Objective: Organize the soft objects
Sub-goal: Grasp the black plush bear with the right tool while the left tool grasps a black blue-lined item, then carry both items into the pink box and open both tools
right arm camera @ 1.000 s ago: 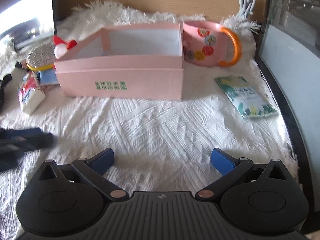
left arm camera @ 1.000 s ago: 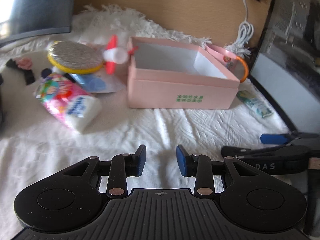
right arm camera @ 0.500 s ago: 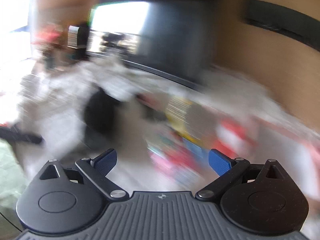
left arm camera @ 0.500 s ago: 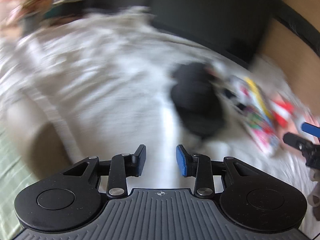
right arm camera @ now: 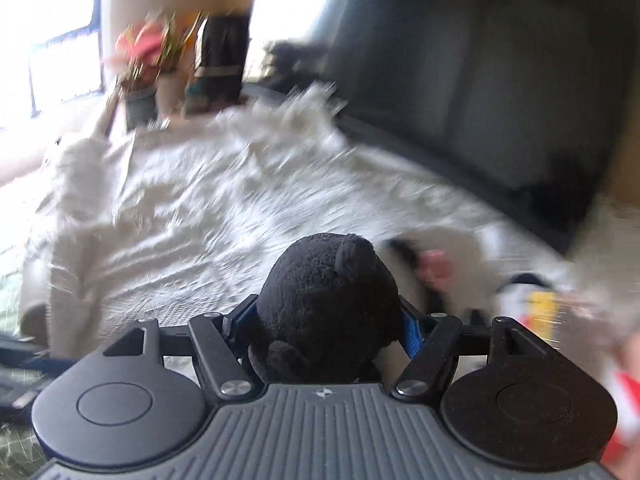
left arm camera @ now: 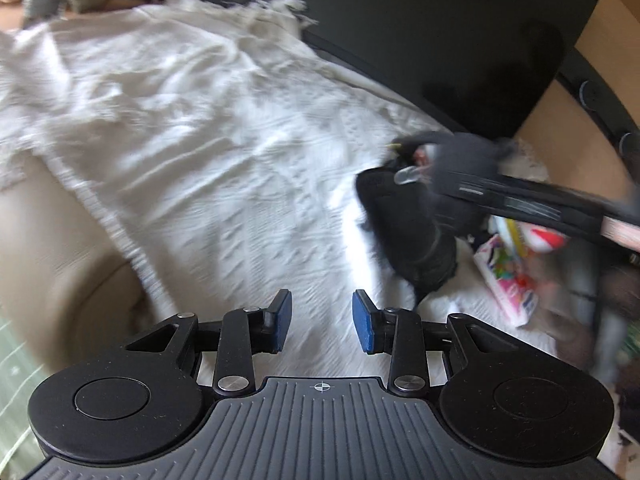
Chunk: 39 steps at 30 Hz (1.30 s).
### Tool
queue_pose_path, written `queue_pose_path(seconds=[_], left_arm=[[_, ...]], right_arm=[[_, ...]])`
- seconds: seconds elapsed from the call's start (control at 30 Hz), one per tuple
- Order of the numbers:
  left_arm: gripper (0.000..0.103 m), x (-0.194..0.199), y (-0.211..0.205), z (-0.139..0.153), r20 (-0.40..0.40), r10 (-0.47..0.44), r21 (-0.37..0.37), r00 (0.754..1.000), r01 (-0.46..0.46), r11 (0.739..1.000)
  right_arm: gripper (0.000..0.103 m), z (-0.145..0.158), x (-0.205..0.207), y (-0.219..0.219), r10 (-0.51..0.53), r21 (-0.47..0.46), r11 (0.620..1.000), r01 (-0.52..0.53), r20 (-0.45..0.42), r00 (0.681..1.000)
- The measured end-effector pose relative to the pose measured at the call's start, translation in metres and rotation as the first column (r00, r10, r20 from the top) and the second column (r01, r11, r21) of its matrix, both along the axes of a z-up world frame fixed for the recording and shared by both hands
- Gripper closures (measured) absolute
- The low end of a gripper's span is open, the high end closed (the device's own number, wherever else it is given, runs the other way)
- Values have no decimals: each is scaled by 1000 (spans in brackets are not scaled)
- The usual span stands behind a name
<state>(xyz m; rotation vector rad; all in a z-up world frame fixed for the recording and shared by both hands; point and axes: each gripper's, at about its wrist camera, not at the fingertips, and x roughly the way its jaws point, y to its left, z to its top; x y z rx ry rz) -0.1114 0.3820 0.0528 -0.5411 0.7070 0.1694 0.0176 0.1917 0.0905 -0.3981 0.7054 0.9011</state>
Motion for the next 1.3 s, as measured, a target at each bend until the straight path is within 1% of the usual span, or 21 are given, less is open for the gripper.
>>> queue_pose_path(seconds=[0.07, 0.13, 0.23, 0.33, 0.37, 0.47, 0.53, 0.57, 0.67, 0.7, 0.73, 0.83, 0.9, 0.93, 0.97, 1.0, 1.07, 1.1, 1.13, 1.2, 1.3], left_arm=[[66, 21, 2, -4, 7, -28, -28, 1000, 28, 999], [66, 41, 4, -8, 21, -49, -38, 999, 50, 998], [66, 67, 9, -15, 35, -59, -63, 998, 61, 996], [66, 93, 21, -23, 77, -47, -153, 996, 58, 986], [66, 102, 23, -26, 88, -44, -171, 995, 58, 984], [67, 125, 24, -34, 69, -52, -184, 996, 64, 981], [61, 139, 14, -32, 62, -79, -167, 995, 88, 982], [60, 143, 6, -27, 71, -104, -150, 992, 114, 982], [60, 150, -24, -11, 131, -220, -104, 967, 234, 967], [60, 155, -37, -7, 137, -253, -79, 958, 265, 961], [60, 161, -49, -6, 122, -276, -53, 953, 284, 957], [60, 182, -75, -14, 14, -291, 13, 957, 291, 957], [60, 198, -85, -25, -67, -306, -4, 950, 307, 952], [60, 201, -88, -28, -79, -317, -14, 945, 317, 948], [60, 202, -91, -28, -66, -320, -5, 945, 321, 947], [60, 204, -91, -29, -75, -325, -20, 943, 325, 946], [63, 208, -92, -30, -81, -313, -41, 946, 311, 950], [71, 208, -94, -30, -93, -314, -42, 945, 312, 949], [71, 209, -97, -30, -109, -323, -42, 940, 320, 947], [72, 207, -103, -30, -105, -339, -42, 935, 337, 941], [73, 193, -103, -27, -90, -341, -73, 936, 336, 939]], right_arm=[[34, 16, -1, -39, -44, -3, 999, 44, 11, 999], [33, 24, 1, -79, -110, -33, 993, 110, 15, 994], [33, 18, 1, -130, -208, -121, 970, 211, 37, 977], [33, 7, -1, -175, -309, -170, 936, 307, 19, 951], [33, 4, -2, -189, -339, -178, 925, 336, 11, 941], [33, -4, -9, -222, -413, -189, 895, 405, -6, 911], [33, -6, -15, -242, -449, -191, 879, 438, -18, 893], [33, -7, -18, -251, -464, -189, 872, 452, -23, 885], [33, -5, -26, -272, -499, -172, 857, 486, -34, 866], [33, -6, -26, -276, -510, -168, 851, 497, -40, 859], [33, -8, -26, -281, -520, -165, 846, 507, -46, 853], [33, -11, -29, -292, -544, -157, 833, 531, -53, 837], [33, -10, -31, -296, -546, -149, 832, 534, -51, 836], [33, -9, -32, -298, -542, -144, 835, 531, -47, 839], [33, -7, -34, -301, -534, -138, 840, 525, -36, 845], [32, -6, -36, -302, -520, -134, 847, 514, -17, 854], [32, -3, -36, -307, -525, -133, 844, 520, 3, 851], [32, -2, -36, -310, -528, -129, 843, 522, -9, 849], [32, -2, -35, -313, -522, -126, 848, 516, -23, 853], [32, -2, -37, -316, -514, -127, 852, 508, -13, 858], [32, 1, -37, -321, -521, -119, 848, 516, -14, 853]])
